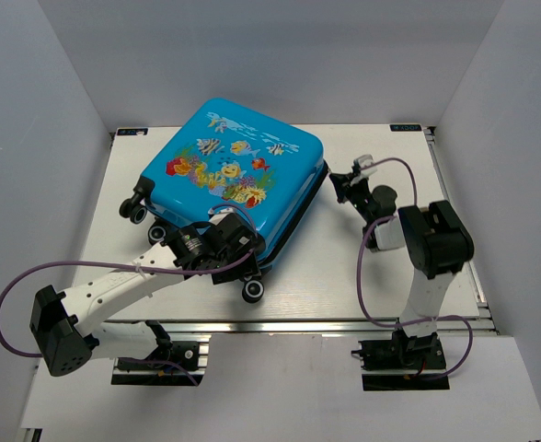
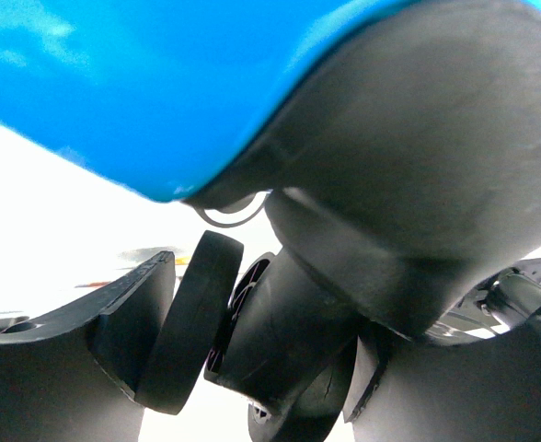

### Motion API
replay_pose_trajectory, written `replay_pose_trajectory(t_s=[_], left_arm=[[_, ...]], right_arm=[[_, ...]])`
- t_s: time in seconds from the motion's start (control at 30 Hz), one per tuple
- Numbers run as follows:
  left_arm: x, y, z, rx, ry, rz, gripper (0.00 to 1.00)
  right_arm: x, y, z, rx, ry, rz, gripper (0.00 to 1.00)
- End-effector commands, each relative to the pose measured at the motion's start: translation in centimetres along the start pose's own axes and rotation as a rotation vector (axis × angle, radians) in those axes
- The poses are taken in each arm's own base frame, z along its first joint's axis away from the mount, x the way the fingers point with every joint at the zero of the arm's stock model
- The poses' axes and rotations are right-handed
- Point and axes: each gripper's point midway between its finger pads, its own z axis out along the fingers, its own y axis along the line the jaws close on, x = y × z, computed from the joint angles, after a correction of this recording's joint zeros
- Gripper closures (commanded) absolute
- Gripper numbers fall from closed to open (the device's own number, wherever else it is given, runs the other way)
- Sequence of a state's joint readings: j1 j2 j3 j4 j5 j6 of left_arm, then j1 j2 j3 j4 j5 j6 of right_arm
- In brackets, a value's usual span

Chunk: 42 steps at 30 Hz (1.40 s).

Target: Pack the luggage

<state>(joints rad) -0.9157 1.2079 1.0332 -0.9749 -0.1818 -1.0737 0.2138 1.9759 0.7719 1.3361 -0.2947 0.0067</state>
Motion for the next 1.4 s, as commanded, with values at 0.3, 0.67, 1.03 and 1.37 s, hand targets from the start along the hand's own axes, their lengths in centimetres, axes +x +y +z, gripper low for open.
replay_pose_trajectory(t_s=[0.3,0.67,1.03,1.37], left_arm=[[-16.3,15.3,-3.5,-0.674,-0.629,-0.444,1.0],[-18.7,19.4,-1.3,-0.69,-0.559,-0.498,1.0],[-20.6,16.4,-2.0,-0.534,-0.453,-0.529,0.57],[-15.0,12.7,-5.3,-0.236,-0.349,-0.737,0.08]], right_arm=[[-12.3,-6.1,-12.0,0.497,-0.393,-0.208,1.0],[-11.3,-1.6,-12.8,0.401,-0.321,-0.213,1.0],[-10.8,0.3,-10.1,0.324,-0.238,-0.193,1.0],[-10.8,1.3,-10.4,0.332,-0.173,-0.202,1.0]])
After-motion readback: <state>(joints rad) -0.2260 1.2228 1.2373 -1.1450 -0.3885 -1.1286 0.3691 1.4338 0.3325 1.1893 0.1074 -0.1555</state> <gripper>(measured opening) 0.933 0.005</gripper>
